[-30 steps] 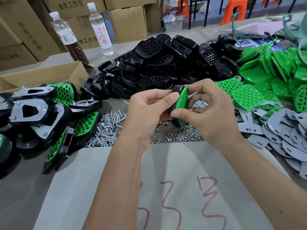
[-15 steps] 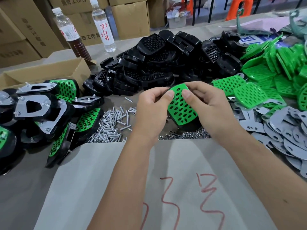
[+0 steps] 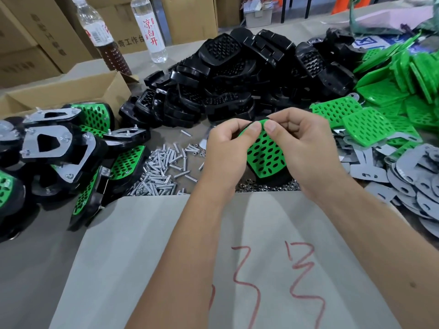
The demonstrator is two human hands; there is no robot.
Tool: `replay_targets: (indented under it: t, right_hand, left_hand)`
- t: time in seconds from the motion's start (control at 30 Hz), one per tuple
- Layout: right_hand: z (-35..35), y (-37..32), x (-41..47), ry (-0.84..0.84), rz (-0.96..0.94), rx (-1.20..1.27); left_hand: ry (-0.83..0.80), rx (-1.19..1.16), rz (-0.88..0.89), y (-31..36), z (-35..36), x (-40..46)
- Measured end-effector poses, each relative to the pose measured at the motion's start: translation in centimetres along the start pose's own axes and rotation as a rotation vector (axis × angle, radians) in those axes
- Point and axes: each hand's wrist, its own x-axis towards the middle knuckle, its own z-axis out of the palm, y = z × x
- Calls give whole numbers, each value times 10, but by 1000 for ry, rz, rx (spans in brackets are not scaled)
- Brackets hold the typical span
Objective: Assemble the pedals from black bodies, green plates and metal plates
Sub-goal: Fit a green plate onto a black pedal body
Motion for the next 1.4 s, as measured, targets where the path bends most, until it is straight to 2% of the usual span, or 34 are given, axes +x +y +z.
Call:
replay_targets:
  t: [0.17, 0.27, 0.4, 0.5, 0.63, 0.8, 1.03, 1.2, 1.3, 1.4]
  right_hand:
    - [-4, 1, 0, -126, 172, 152]
    - [-3, -2, -2, -169, 224, 145]
    - [-7, -1, -1, -86, 160, 87]
    - [-11, 2, -1, -110, 96, 6]
    - [-16, 2, 0, -128, 82, 18]
    - [-20, 0, -1, -156, 24, 54]
    - [-27, 0, 4, -298, 110, 38]
    - [-27, 4, 3, -162, 14, 51]
    - [-26, 6, 2, -95, 21, 78]
    - [-23, 6, 3, -76, 42, 79]
  left_hand:
    - [94, -228, -117, 2, 1, 1]
    - [168, -265, -107, 2, 3, 2]
    - [41, -279, -186, 4, -3, -1]
    - [-91, -227, -180, 5, -15, 0]
    - [-207, -227, -149, 8, -24, -1]
    - [-148, -177, -147, 7, -24, -1]
    - [-117, -220, -170, 4, -23, -2]
    - [-112, -222, -144, 1, -19, -1]
    - [-152, -199, -133, 1, -15, -1]
    - [-127, -202, -125, 0, -11, -2]
